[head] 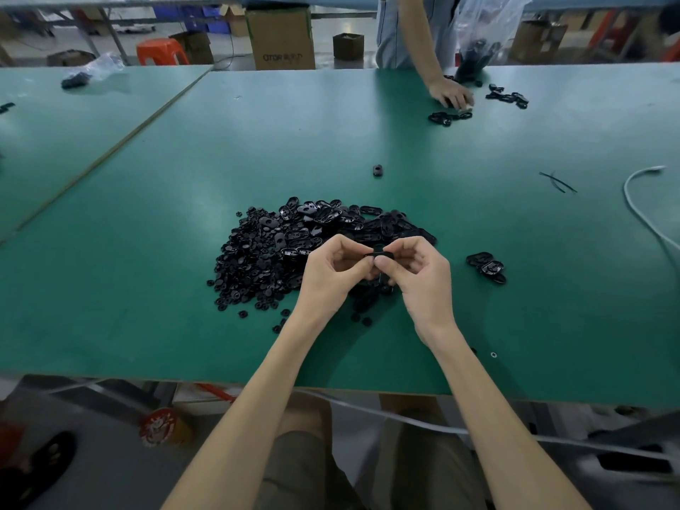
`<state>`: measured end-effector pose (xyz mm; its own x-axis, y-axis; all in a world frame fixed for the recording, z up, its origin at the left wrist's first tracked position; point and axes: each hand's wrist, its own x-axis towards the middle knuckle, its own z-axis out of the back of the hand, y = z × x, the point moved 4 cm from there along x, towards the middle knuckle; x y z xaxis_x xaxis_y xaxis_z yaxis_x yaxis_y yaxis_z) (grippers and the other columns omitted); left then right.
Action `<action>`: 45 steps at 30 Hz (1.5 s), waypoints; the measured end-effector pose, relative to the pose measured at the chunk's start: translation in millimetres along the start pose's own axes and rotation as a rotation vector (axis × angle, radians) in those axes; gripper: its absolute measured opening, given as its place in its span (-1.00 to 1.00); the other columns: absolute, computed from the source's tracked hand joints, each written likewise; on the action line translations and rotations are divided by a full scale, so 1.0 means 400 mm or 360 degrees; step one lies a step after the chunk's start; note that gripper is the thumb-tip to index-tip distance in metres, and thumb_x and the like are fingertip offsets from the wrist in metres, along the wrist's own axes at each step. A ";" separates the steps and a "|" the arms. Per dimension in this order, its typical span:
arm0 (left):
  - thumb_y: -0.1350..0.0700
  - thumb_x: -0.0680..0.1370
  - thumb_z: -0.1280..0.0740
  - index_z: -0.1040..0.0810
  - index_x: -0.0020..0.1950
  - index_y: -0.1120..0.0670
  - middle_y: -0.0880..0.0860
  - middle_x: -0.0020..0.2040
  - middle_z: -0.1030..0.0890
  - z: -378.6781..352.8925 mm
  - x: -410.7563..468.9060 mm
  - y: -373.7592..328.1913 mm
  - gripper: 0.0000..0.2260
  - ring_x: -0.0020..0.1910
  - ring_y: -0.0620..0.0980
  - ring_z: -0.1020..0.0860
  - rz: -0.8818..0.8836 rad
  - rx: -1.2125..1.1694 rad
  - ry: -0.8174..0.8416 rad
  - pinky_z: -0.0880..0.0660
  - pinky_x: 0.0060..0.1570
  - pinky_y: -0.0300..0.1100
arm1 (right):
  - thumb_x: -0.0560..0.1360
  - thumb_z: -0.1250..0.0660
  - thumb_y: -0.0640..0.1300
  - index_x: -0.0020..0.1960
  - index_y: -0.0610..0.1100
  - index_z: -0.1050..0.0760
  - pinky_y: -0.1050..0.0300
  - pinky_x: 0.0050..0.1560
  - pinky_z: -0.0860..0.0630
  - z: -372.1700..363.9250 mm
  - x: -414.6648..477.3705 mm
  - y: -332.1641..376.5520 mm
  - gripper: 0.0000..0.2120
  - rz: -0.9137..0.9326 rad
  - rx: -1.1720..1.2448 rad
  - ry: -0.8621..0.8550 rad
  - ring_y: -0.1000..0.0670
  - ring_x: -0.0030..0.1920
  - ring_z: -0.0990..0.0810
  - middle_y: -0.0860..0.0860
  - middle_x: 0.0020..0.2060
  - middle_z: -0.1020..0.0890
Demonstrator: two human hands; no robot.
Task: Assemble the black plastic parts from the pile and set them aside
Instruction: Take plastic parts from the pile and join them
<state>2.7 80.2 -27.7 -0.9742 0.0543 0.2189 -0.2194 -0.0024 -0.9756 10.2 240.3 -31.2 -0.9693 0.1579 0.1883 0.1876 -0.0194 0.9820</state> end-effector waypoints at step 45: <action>0.30 0.53 -0.51 -0.65 -0.01 0.18 0.11 -0.12 -0.73 -0.007 -0.006 -0.010 -0.91 -0.12 0.11 -0.72 0.0003 0.0215 -0.0050 -0.67 0.01 0.08 | 0.52 -0.53 -0.28 -0.08 -0.11 -0.68 0.23 -0.32 -0.53 0.002 0.000 -0.003 -0.91 -0.0075 0.0074 -0.0014 0.08 -0.33 -0.60 0.00 -0.30 -0.72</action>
<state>6.0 82.7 -24.3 -0.9754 0.0232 0.2194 -0.2204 -0.1371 -0.9657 10.1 241.3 -32.5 -0.9759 0.1660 0.1415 0.1491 0.0339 0.9882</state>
